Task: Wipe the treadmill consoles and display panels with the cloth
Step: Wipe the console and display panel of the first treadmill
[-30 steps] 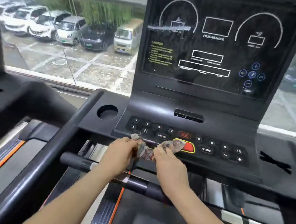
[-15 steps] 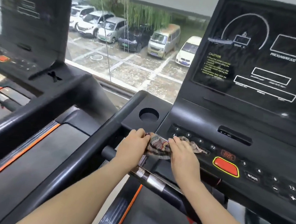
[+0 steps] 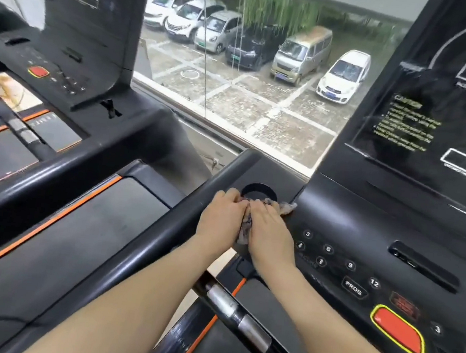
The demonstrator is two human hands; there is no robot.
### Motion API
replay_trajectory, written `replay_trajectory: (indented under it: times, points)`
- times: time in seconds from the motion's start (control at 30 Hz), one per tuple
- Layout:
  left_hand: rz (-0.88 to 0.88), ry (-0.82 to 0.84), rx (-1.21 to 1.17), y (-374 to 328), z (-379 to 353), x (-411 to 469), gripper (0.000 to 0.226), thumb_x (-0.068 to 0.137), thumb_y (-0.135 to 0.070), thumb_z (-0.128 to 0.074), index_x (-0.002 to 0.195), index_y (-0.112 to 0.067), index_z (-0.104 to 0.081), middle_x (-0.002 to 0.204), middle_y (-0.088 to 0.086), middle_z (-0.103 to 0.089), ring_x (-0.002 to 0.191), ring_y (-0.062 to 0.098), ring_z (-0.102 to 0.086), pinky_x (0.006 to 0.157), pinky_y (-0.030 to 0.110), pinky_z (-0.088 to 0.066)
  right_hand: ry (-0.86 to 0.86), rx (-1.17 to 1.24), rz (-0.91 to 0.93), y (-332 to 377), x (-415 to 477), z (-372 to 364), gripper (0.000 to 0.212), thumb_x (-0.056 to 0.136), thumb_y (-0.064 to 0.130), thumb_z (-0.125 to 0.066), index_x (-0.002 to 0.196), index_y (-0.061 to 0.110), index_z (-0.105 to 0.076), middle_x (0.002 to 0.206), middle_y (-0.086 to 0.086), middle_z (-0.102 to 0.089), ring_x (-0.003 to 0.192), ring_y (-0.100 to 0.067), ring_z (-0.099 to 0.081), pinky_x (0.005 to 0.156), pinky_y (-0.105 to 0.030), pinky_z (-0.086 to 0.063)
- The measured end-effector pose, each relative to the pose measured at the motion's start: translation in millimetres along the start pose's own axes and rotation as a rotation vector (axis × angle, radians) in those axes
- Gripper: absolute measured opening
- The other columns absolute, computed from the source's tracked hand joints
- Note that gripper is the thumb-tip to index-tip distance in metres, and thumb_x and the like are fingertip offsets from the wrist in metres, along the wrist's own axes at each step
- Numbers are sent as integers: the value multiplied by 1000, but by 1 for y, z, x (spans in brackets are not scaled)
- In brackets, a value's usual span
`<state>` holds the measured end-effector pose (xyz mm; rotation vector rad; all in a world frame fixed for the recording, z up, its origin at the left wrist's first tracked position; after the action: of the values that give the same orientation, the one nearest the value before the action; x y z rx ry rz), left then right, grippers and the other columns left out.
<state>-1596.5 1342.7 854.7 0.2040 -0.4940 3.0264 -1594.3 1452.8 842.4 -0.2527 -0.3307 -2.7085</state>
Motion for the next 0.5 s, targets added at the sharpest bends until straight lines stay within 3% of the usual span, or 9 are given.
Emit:
replay_trajectory:
  times: [0.07, 0.1, 0.2, 0.3, 0.4, 0.5]
  points:
    - [-11, 6, 50, 6, 2, -5, 28, 94, -15, -53, 121, -18, -57, 117, 6, -49, 103, 27, -45, 82, 37, -48, 129, -41, 25, 2, 5, -1, 53, 90, 10, -57, 141, 5, -45, 143, -10, -50, 134, -25, -43, 117, -36, -27]
    - [-22, 14, 81, 9, 2, -10, 30, 92, -18, -55, 122, -20, -56, 115, 5, -48, 100, 25, -44, 78, 37, -49, 95, -45, 45, 3, 6, 0, 52, 86, 13, -64, 136, 6, -51, 136, -9, -55, 129, -25, -49, 112, -34, -34]
    - [12, 48, 122, 21, 1, -32, 36, 88, -19, -61, 123, -22, -55, 110, 3, -48, 95, 23, -46, 70, 34, -46, 37, 6, 54, 17, -5, 10, 53, 55, 15, -90, 104, 12, -71, 103, -2, -72, 96, -19, -69, 77, -28, -56]
    - [124, 127, 104, 42, 10, -64, 18, 88, -18, -55, 103, -18, -65, 104, 2, -53, 92, 23, -51, 69, 31, -37, -44, 151, 138, 40, -24, 7, 40, 62, 9, -86, 99, 18, -74, 87, 2, -74, 78, -19, -71, 57, -29, -55]
    - [276, 125, -124, 66, 36, -106, 17, 84, -16, -50, 87, -17, -67, 90, -2, -54, 88, 20, -54, 68, 30, -35, 181, 624, 44, 64, -28, 2, 29, 86, 9, -65, 101, 33, -72, 89, 12, -73, 82, -6, -67, 72, -29, -54]
    - [392, 23, -250, 84, 72, -143, 21, 83, -15, -53, 89, -26, -69, 89, -8, -57, 90, 10, -53, 76, 27, -41, 374, 1033, -149, 90, -19, -6, 23, 92, 7, -59, 95, 24, -75, 91, 10, -75, 90, -5, -69, 82, -27, -53]
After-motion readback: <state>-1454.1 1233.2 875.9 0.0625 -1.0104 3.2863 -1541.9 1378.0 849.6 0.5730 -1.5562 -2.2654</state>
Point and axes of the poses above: each hand's wrist, its own x-axis towards the middle knuckle, its own z-axis out of the back of the hand, y = z × x, the point moved 4 cm from there along x, towards the middle knuckle
